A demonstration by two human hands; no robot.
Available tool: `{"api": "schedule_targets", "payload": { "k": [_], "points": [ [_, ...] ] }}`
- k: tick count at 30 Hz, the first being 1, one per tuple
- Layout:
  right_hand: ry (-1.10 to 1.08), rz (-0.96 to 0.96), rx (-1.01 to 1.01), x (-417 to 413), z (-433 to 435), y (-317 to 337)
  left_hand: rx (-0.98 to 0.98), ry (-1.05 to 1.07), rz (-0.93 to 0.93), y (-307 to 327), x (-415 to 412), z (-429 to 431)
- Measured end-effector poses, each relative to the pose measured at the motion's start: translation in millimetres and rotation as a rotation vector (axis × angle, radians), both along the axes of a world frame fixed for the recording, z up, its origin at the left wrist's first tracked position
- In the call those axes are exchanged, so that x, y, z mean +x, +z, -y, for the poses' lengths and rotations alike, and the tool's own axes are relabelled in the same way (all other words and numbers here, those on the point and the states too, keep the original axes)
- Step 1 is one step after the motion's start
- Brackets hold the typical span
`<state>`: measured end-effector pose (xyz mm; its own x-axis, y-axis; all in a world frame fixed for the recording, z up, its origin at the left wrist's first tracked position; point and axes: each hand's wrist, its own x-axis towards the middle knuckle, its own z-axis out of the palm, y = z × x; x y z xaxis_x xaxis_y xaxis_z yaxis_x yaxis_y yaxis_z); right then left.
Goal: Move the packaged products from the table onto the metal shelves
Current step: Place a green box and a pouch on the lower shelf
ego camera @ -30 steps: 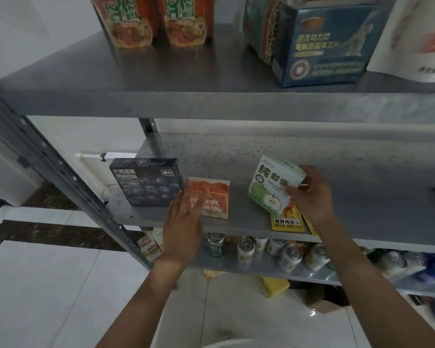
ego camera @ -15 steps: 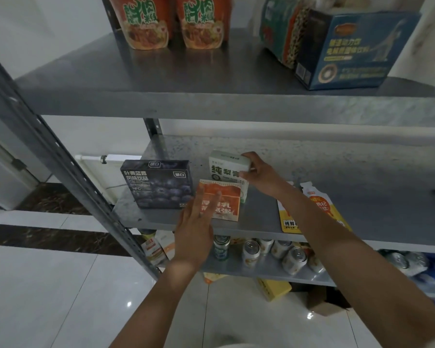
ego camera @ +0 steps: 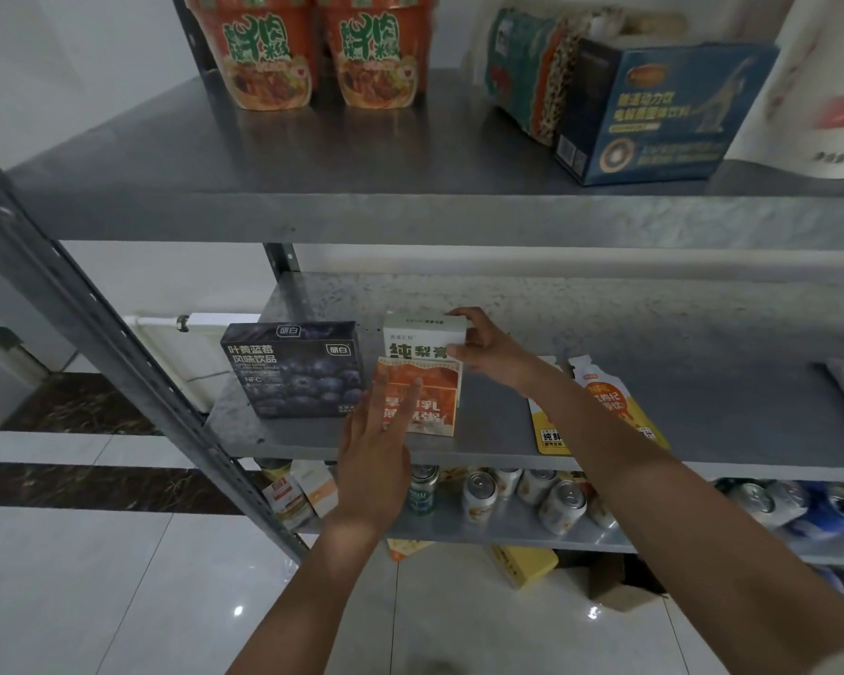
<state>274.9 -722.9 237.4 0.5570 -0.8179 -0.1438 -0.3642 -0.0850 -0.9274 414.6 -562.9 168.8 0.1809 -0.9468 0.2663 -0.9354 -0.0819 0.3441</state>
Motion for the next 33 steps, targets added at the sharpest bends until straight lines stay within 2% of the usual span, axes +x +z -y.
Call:
{"api": "schedule_targets", "payload": {
  "k": [6, 10, 12, 16, 19, 21, 23, 26, 31, 33],
  "points": [
    [-0.073, 0.055, 0.031, 0, -10, -7, -0.009, 0.002, 0.008, 0, -1, -1],
    [-0.179, -0.005, 0.023, -5, -22, -5, 0.019, 0.006, 0.018, 5, 0, -1],
    [-0.261, -0.086, -0.021, -17, -35, -5, 0.048, -0.002, 0.006, 9, -1, -1],
    [-0.359, -0.461, -0.316, -62, -79, -7, 0.097, 0.019, 0.009, 19, -3, -1],
    [-0.393, -0.673, -0.311, -99, -119, -12, 0.033, 0.027, 0.052, 26, -8, 1],
    [-0.479, -0.741, -0.35, -120, -148, -17, -0.002, 0.007, 0.07, 34, -20, 0],
    [-0.548, -0.819, -0.394, -139, -172, -22, 0.011, -0.054, 0.072, 46, -46, -4],
    [-0.511, -0.992, -0.187, -163, -208, -30, 0.041, -0.278, 0.145, 62, -102, -24],
    [-0.571, -1.012, -0.011, -199, -266, -36, 0.489, -0.694, 0.326, 58, -196, -63],
    [-0.682, -1.004, 0.033, -215, -289, -37, 0.522, -0.818, 0.379, 55, -225, -78]
  ]
}}
